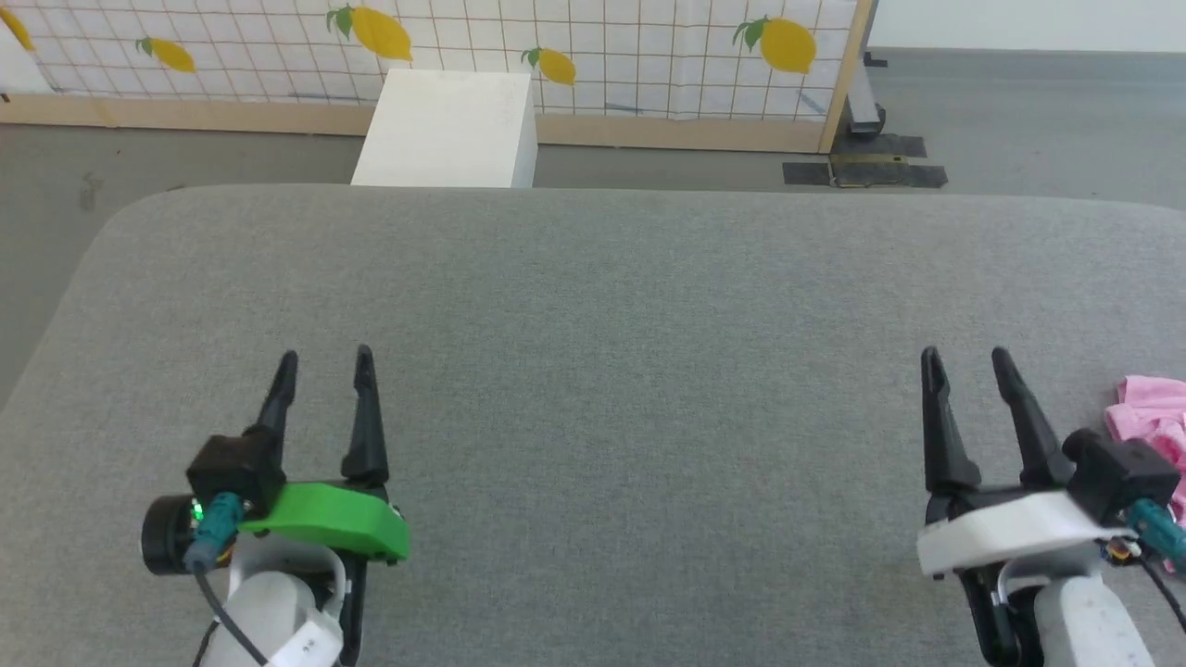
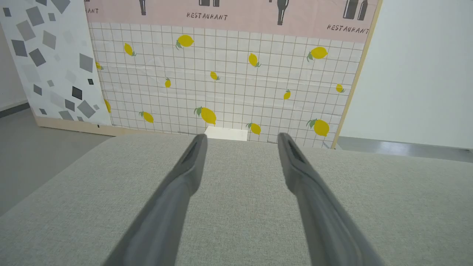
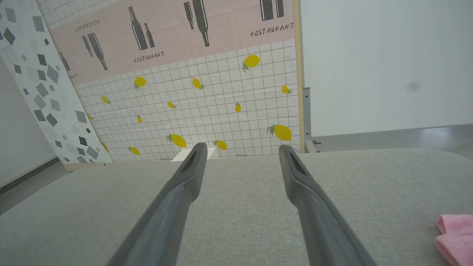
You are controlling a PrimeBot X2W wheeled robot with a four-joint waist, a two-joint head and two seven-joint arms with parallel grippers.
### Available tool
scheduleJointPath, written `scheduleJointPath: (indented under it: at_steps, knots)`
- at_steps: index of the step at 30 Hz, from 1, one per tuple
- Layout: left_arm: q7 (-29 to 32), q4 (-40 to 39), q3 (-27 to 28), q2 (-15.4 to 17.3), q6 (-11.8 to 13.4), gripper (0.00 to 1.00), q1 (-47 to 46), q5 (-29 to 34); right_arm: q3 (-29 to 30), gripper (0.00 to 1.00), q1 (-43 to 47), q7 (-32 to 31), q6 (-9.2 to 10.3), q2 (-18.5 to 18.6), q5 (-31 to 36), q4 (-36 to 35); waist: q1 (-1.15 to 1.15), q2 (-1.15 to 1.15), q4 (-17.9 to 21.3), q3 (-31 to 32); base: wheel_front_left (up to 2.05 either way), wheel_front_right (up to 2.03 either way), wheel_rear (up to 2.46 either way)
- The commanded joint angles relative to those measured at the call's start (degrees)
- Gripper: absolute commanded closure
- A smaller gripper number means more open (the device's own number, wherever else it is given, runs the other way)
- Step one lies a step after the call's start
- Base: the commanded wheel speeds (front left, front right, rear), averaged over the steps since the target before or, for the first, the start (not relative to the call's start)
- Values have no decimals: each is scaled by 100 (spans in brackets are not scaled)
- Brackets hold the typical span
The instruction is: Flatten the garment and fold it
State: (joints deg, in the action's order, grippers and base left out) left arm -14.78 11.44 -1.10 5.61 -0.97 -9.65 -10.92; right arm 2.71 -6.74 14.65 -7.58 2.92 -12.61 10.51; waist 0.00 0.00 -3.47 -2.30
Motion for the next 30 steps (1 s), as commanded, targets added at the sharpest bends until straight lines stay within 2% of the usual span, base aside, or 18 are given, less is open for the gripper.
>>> scheduleJointPath:
  at_steps: [1, 9, 27, 28, 30]
  knots:
    - [-20, 85, -32, -7, -22, 0, 21, 93, -4, 0, 99, 32, 9, -3, 39, 18, 0, 0, 22, 12, 0, 0, 0]
    - [113, 516, -108, -67, 15, 0, 39, -43, -89, 0, 362, 34, 9, -4, -13, 121, 0, 0, 52, 40, 0, 0, 0]
    - [79, 829, -334, -80, 49, 0, 110, -66, -40, 0, 412, 28, 9, -4, -60, 577, 0, 0, 50, 181, 0, 0, 0]
    - [107, 826, -328, -62, 10, 100, 77, -69, -43, 100, 355, -1, 0, -1, -13, 561, 0, 0, 48, 180, 0, 0, 0]
    - [110, 823, -329, -61, 9, 100, 76, -68, -41, 100, 355, -2, 0, 0, -10, 555, 0, 0, 49, 182, 0, 0, 0]
